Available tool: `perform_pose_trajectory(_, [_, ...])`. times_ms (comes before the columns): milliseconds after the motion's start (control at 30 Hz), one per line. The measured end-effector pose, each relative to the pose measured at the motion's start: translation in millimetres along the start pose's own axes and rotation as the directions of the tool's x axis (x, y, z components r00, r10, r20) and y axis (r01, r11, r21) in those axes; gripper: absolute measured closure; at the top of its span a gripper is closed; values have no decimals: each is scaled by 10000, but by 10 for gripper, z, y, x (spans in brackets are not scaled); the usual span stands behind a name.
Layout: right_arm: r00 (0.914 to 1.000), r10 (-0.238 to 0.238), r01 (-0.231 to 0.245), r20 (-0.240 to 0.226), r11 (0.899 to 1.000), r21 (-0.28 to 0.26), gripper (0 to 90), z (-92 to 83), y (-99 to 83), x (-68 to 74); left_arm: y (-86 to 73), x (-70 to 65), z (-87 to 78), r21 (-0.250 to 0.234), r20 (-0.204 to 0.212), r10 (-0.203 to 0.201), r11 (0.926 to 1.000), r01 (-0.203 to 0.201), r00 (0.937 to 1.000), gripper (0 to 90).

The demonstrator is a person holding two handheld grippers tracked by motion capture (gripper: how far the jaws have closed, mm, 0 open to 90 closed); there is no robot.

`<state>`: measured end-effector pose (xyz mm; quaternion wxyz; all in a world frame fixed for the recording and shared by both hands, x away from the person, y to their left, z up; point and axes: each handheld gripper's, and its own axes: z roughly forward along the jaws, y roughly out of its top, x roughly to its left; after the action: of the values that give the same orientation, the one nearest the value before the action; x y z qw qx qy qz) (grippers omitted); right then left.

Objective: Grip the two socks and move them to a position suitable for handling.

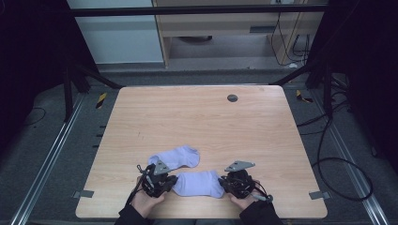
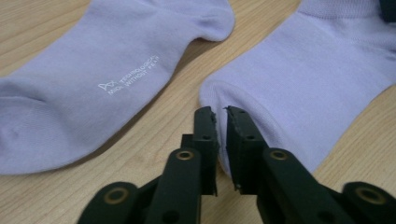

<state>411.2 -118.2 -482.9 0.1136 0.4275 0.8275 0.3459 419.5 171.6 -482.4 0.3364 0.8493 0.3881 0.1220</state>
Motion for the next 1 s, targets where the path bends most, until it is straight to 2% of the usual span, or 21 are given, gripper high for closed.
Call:
perform_pose_trajectory(33, [9999, -94, 95, 125, 10000, -31, 731, 3, -8, -20, 4, 10, -25, -113, -20, -105, 9999, 104, 9999, 749])
perform_pose_trajectory(133, [9998, 49, -43, 197, 9995, -305, 655, -24, -8, -52, 22, 44, -86, -441, -57, -268, 9987, 265, 9996, 694])
perform_pose_trajectory(167, [9998, 49, -43, 197, 9995, -305, 655, -24, -8, -52, 22, 44, -86, -441, -57, -268, 9987, 265, 9996, 677])
perform_pose_trajectory(200, [9997, 90, -76, 231, 9983, -570, 604, -59, -1, -78, 33, 71, -135, -722, -89, -384, 9967, 377, 9992, 658])
perform_pose_trajectory(233, [9995, 63, -40, 309, 9970, -767, 583, -74, 0, -98, 33, 71, -135, -722, -89, -384, 9967, 377, 9992, 646])
perform_pose_trajectory(267, [9993, 176, -144, 343, 9958, -908, 567, -92, 4, -113, 36, 105, -186, -936, -108, -537, 9942, 525, 9985, 630])
perform_pose_trajectory(300, [9993, 176, -144, 343, 9958, -908, 567, -92, 4, -113, 36, 105, -186, -936, -108, -537, 9942, 525, 9985, 613])
perform_pose_trajectory(333, [9987, 268, -216, 428, 9928, -1178, 536, -115, 8, -156, 32, 154, -226, -1078, -211, -632, 9923, 606, 9978, 599])
perform_pose_trajectory(400, [9979, 462, -398, 444, 9900, -1354, 517, -131, 6, -190, 22, 212, -255, -1194, -316, -776, 9901, 734, 9965, 582])
perform_pose_trajectory(533, [9973, 549, -467, 489, 9867, -1560, 504, -159, 4, -226, 2, 293, -294, -1319, -487, -1008, 9868, 937, 9937, 560])
perform_pose_trajectory(833, [9968, 531, -417, 598, 9831, -1781, 453, -145, 87, -274, -26, 424, -354, -1552, -798, -943, 9845, 811, 9923, 496])
perform_pose_trajectory(867, [9969, 514, -398, 603, 9830, -1794, 445, -141, 106, -285, -31, 471, -364, -1582, -965, -970, 9841, 809, 9906, 488])
perform_pose_trajectory(967, [9966, 543, -420, 612, 9815, -1871, 438, -132, 147, -310, -39, 522, -370, -1633, -1120, -1053, 9828, 863, 9881, 473])
perform_pose_trajectory(1000, [9966, 621, -504, 542, 9793, -1961, 429, -119, 194, -333, -48, 578, -370, -1663, -1289, -1179, 9814, 958, 9846, 470])
